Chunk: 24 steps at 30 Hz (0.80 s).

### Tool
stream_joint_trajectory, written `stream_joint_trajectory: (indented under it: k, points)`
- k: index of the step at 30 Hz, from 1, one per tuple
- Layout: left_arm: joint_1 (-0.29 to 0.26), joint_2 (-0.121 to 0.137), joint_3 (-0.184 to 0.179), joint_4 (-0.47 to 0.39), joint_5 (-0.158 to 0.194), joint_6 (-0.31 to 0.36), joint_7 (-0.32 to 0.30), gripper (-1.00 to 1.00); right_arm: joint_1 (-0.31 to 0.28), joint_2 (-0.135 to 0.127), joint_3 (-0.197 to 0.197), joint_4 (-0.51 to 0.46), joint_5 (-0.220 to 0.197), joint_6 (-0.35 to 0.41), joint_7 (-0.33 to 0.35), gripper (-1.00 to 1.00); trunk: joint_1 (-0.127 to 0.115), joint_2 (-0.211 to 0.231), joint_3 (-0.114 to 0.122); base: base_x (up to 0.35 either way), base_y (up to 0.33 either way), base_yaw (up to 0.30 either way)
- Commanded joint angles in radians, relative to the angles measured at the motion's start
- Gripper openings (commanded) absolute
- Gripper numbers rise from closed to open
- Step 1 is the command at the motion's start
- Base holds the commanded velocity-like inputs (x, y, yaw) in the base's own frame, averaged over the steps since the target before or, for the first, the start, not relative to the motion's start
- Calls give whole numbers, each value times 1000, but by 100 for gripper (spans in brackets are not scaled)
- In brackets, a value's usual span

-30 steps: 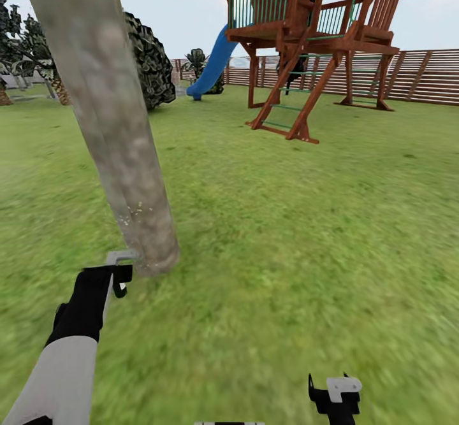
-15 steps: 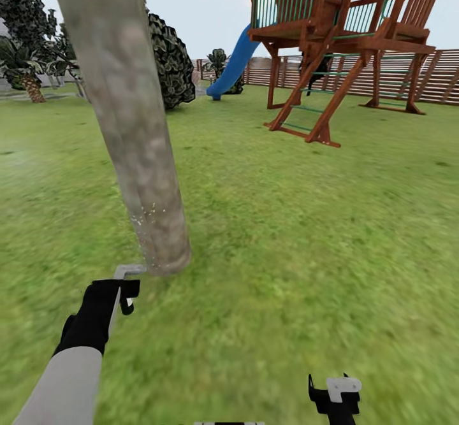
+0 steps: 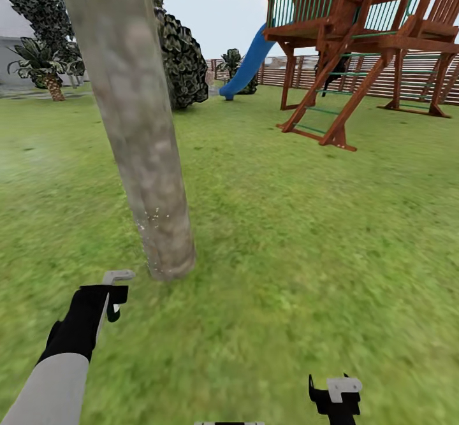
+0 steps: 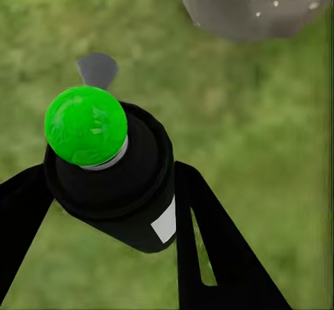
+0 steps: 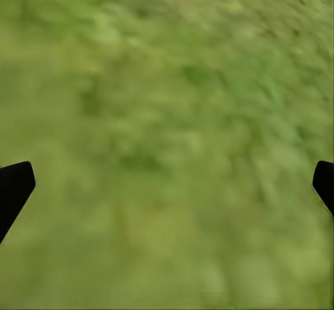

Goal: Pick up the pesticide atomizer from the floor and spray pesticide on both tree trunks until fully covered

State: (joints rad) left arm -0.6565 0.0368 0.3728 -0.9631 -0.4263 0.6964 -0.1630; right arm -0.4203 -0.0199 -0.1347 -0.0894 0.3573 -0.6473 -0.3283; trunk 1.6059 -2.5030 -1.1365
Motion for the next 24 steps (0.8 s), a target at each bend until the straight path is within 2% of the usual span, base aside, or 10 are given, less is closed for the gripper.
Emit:
stream_joint_trajectory:
  k: [1,14,15,20,22,24]
  points:
    - [0,0,0,0,0,0,0,-100,0,0,0,0,0,0,0,100,0,0,0,238,-164,0]
    - [3,-4,0,4,1,-2,-12,-100,0,3,1,0,0,0,0,100,0,0,0,229,-179,0]
    - [3,-17,0,5,0,-2,-14,-100,0,3,1,0,0,0,0,100,0,0,0,146,-243,51]
    - [27,-24,-5,6,-4,11,-16,-100,0,3,1,-1,-1,0,0,100,0,0,0,48,-167,225]
    - [29,-31,-39,20,-2,15,-18,-100,0,3,1,-1,-1,0,0,100,0,0,0,1,-8,276]
    - [29,-32,-101,42,0,18,-19,-100,0,3,1,-1,-1,0,0,100,0,0,0,0,-2,276]
